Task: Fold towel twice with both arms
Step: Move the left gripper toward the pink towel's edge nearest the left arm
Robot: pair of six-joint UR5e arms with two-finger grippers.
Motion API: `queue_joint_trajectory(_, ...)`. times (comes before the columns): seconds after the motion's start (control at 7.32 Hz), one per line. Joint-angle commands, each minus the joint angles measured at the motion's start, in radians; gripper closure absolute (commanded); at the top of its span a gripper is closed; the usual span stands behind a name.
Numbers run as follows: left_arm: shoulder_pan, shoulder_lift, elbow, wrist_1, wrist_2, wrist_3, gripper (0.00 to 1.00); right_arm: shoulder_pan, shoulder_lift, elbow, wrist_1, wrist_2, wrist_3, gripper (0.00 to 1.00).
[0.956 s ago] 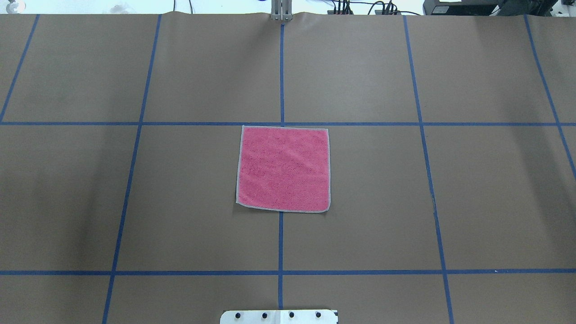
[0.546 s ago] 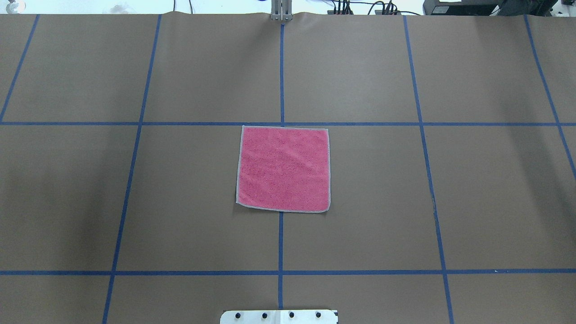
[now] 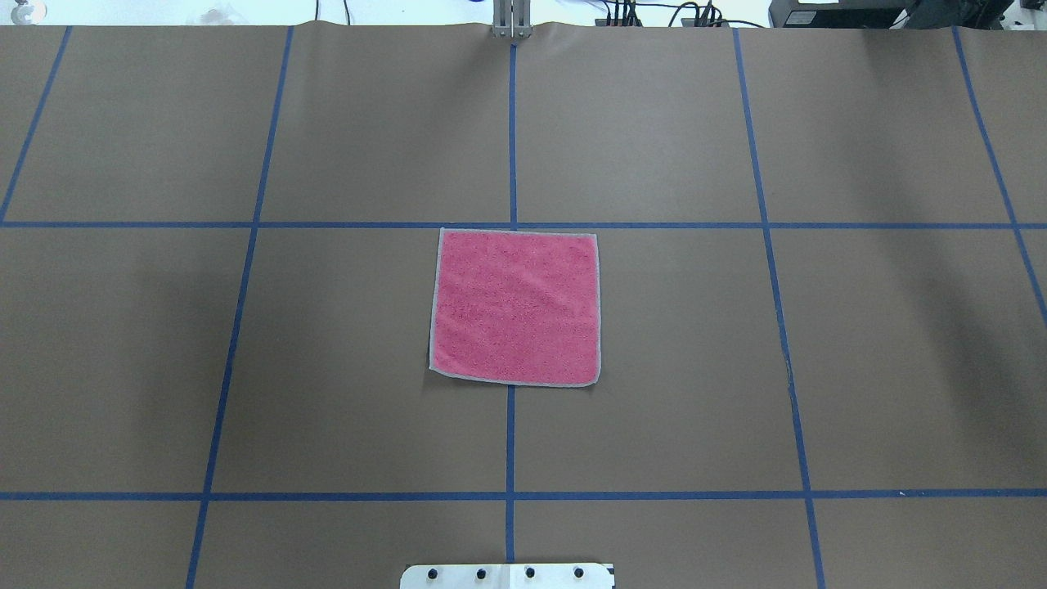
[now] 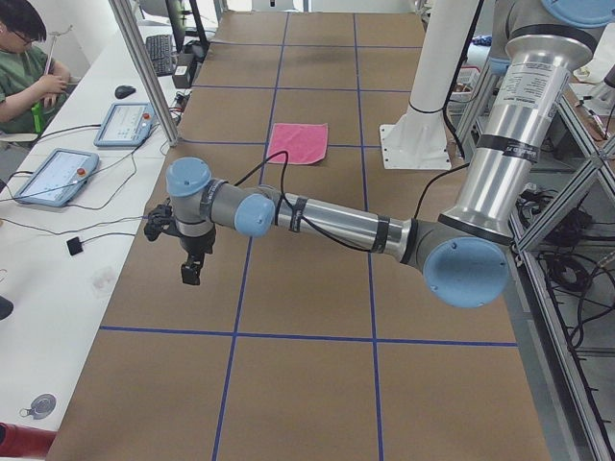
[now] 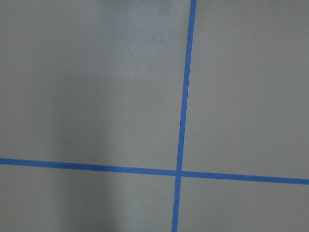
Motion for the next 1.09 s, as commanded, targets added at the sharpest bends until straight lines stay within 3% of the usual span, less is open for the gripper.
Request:
queue_joint_trajectory(0.0,0.127,-0.052,-0.077,0.008,0.005,-0.286,0.0,-0.155,0.083,-0.008,0.009,-0.019,0.424,0.0)
queue_joint_trajectory(0.27,0.24,-0.059,-0.185,-0.001,-0.014,-0.485,0.0,-0.246,0.062,0.139,0.058,0.001,0.62,0.0)
queue_joint_trajectory(0.68,0.471,-0.185,-0.211,-0.033,-0.014,-0.955,0.0,-0.262,-0.015,0.17,0.223,0.158,0.639,0.0)
queue_joint_trajectory(0.96,0.58,-0.187,-0.194,-0.258,0.014,-1.194,0.0,-0.262,-0.017,0.163,0.256,0.287,0.676,0.0)
